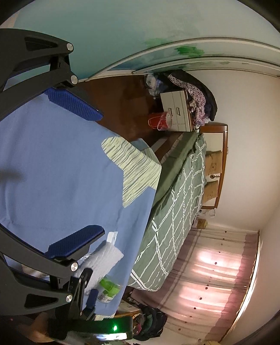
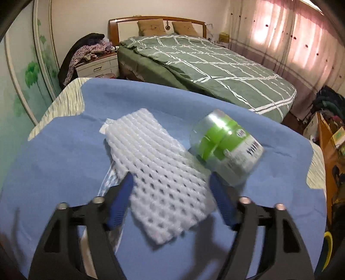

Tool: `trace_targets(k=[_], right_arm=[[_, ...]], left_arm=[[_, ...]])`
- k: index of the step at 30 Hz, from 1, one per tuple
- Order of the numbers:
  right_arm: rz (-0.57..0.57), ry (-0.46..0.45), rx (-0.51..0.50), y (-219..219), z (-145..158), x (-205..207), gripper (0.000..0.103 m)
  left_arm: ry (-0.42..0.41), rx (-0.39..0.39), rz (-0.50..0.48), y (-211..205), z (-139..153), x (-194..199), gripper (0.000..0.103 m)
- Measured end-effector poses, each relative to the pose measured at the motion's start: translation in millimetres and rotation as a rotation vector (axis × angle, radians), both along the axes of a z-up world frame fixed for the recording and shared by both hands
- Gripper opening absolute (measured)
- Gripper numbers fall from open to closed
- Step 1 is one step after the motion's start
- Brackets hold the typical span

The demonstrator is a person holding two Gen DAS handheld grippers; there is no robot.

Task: Collect trash
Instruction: 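Grasp the white foam net sleeve with the right gripper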

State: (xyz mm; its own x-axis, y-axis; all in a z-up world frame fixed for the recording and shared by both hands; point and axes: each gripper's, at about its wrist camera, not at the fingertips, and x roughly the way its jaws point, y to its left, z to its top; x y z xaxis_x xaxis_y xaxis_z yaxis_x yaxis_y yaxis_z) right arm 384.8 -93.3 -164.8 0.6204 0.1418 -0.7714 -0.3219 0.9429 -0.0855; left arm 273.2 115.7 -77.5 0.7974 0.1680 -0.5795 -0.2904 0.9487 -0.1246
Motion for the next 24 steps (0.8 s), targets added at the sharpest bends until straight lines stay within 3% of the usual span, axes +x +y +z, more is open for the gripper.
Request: trace_targets(k=[4, 9, 14, 20, 24], right_arm=[[0.000, 0.007, 0.004, 0.2, -1.3, -2.6, 0.071], [-0.013, 0.015, -0.012, 5.6, 0.6, -8.2, 0.043], [-0.022, 0.006, -0.019, 5.7, 1.0, -21.7, 0.025], [-0.032, 0.055, 0.080, -19.8, 10.6, -45.7, 0.021], [-0.063, 0.035, 0.134, -49.5, 20.3, -79.4, 0.021]], left_arm=[[0.013, -0.006, -0.014, -3.5, -3.1, 2.0, 0.096], [0.014, -0.003, -0.020, -7.5, -3.5, 3.0, 0.096], [0.015, -0.005, -0.019, -8.3, -4.6, 3.4, 0.096], [0.017, 0.000, -0.029, -10.5, -5.0, 3.2, 0.096], [0.018, 0.005, -0.043, -15.6, -5.9, 2.0, 0.096]])
